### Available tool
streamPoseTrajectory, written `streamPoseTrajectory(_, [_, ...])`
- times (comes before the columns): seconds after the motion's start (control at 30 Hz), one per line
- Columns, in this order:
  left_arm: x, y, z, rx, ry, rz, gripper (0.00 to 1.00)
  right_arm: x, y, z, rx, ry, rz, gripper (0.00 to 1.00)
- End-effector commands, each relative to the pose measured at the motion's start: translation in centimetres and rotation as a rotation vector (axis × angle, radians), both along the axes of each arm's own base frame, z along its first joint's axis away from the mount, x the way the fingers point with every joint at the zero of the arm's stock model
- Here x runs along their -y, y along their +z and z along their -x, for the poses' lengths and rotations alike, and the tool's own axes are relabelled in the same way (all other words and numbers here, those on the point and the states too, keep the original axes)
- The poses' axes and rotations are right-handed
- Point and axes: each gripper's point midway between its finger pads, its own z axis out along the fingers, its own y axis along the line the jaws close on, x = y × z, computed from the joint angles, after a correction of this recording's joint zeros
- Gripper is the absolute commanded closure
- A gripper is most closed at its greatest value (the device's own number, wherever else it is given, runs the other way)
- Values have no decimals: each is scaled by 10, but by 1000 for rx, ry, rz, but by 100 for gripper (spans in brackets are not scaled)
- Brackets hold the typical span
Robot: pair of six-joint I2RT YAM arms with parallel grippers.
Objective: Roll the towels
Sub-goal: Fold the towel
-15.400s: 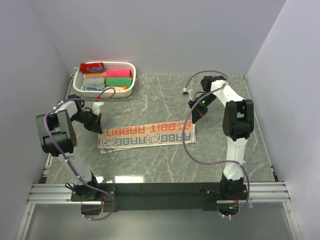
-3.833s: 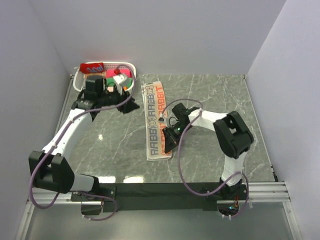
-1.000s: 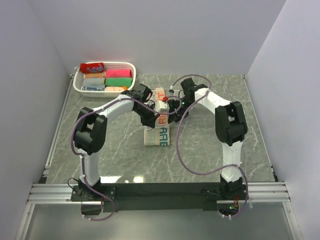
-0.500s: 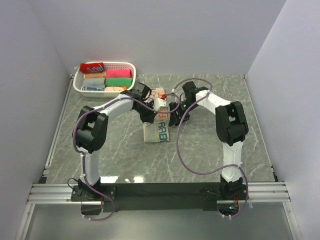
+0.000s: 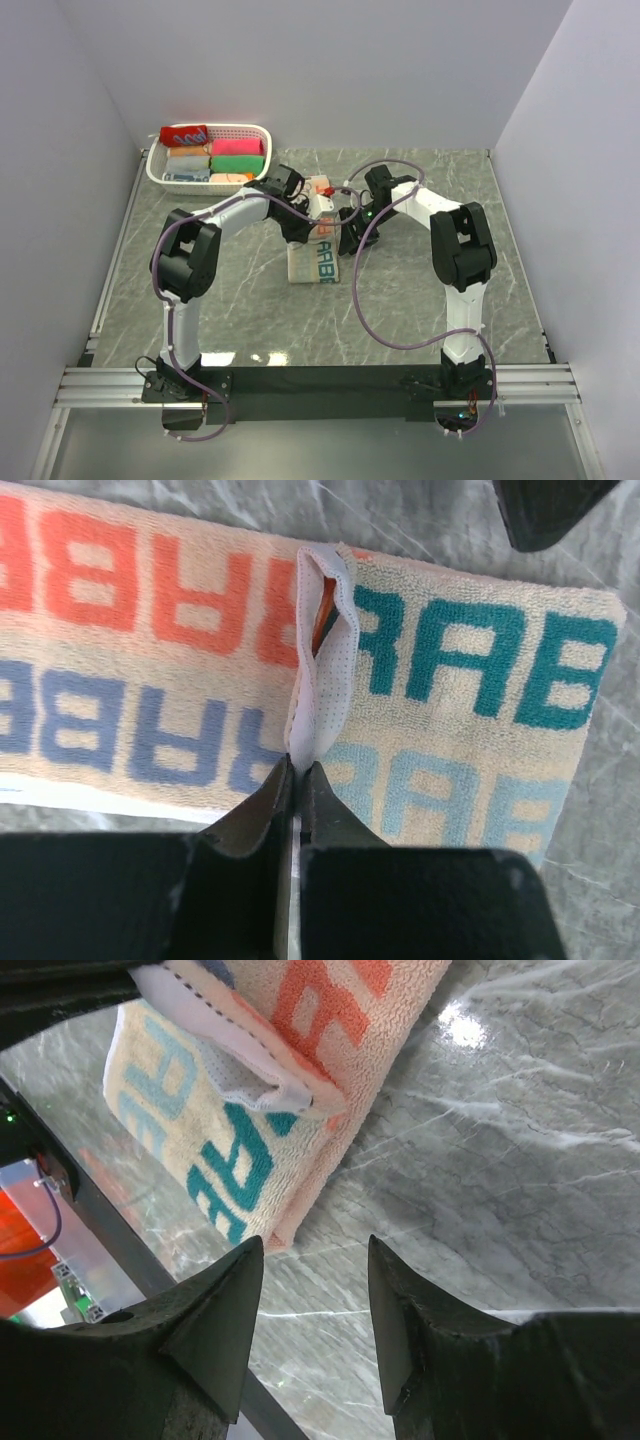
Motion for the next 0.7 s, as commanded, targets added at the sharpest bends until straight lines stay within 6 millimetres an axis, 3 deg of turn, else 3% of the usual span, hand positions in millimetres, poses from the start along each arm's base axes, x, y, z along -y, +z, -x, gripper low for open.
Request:
streamPoseTrajectory(0.0, [6, 19, -17, 62, 3, 22, 94, -6, 17, 0, 34, 13, -37, 47])
streamPoseTrajectory(0.4, [2, 7, -26, 65, -3, -6, 90, -7, 14, -1, 26, 14, -40, 48])
streamPoseTrajectory(0.53, [3, 12, -33, 94, 14, 12, 71, -8, 16, -2, 28, 17, -44, 48])
streamPoseTrajectory(0.67, [7, 18, -36, 99, 20, 31, 70, -8, 15, 0, 19, 19, -49, 50])
